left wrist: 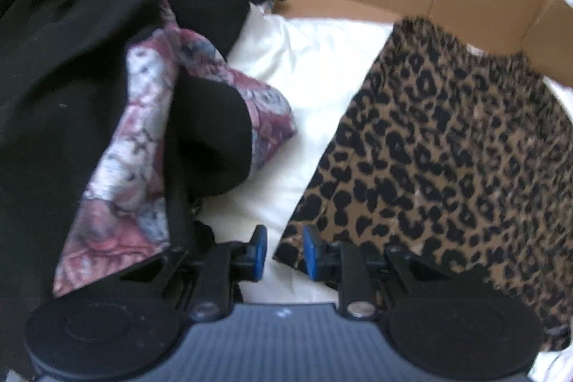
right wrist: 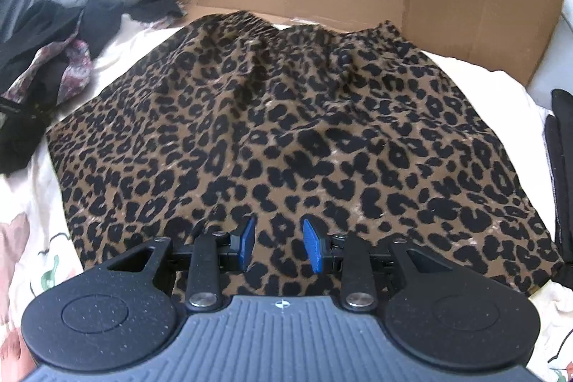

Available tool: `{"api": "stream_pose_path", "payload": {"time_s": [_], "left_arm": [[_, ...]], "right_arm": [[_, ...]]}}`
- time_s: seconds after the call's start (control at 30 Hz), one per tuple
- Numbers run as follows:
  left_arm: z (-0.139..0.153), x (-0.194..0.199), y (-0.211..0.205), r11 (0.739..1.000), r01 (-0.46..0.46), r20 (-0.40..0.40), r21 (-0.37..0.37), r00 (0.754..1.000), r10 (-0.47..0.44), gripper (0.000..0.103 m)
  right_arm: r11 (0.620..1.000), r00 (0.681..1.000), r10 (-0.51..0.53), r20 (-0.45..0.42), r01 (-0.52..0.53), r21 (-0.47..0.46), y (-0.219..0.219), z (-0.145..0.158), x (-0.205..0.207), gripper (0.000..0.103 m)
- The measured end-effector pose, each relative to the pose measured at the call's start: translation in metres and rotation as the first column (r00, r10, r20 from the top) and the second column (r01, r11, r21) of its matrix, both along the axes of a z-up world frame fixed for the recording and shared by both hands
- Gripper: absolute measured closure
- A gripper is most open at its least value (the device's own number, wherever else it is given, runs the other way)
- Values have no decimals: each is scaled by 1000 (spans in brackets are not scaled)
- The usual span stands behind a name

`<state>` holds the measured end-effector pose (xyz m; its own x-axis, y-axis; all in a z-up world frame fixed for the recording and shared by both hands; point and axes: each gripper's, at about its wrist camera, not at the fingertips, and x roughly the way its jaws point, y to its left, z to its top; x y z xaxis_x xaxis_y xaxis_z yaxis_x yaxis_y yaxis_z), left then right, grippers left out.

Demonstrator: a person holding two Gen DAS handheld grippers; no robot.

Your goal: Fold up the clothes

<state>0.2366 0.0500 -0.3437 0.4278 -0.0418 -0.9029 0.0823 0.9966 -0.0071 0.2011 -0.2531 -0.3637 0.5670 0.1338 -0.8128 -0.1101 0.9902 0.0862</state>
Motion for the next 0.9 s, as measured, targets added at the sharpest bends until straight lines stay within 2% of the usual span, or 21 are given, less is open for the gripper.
{"api": "stream_pose_path", "payload": {"time_s": [0.27, 0.37, 0.43, 0.5, 0.6, 0.7, 0.77, 0.8, 0.83, 0.9], "left_arm": [[-24, 3, -6, 999, 36, -48, 39, 998, -34, 77], [-31, 2, -13, 995, 74, -49, 67, 996, -70, 73], [-33, 3, -13, 992, 84, -43, 91, 996, -80, 61], [-33, 8, -12, 992, 72, -59, 101, 996, -66, 55], [-32, 13, -8, 994, 65, -74, 83, 995, -59, 54], [-31, 12, -5, 996, 66, -66, 64, 996, -62, 60], [-29, 10, -6, 996, 79, -61, 44, 995, -76, 74], [-27, 10, -7, 995, 91, -60, 34, 994, -89, 89], [-23, 10, -9, 994, 107, -59, 30, 993, -105, 96], [-14, 8, -12, 990, 136, -40, 43, 990, -134, 96]], "right_arm": [[1000, 1000, 4, -23, -3, 15, 3, -5, -1, 66], [1000, 1000, 5, -26, -5, 18, 3, -6, -1, 66], [1000, 1000, 7, -27, -6, 18, 3, -7, -1, 66], [1000, 1000, 9, -29, -8, 19, 3, -7, -1, 66], [1000, 999, 11, -37, -10, 22, 4, -10, -2, 66], [999, 999, 13, -43, -12, 33, 7, -12, -2, 66], [999, 999, 23, -42, -22, 37, 9, -12, -3, 66], [999, 999, 28, -40, -27, 37, 10, -11, -3, 66], [999, 999, 31, -38, -29, 38, 10, -11, -3, 66], [999, 999, 36, -34, -34, 39, 10, -9, -4, 66]]}}
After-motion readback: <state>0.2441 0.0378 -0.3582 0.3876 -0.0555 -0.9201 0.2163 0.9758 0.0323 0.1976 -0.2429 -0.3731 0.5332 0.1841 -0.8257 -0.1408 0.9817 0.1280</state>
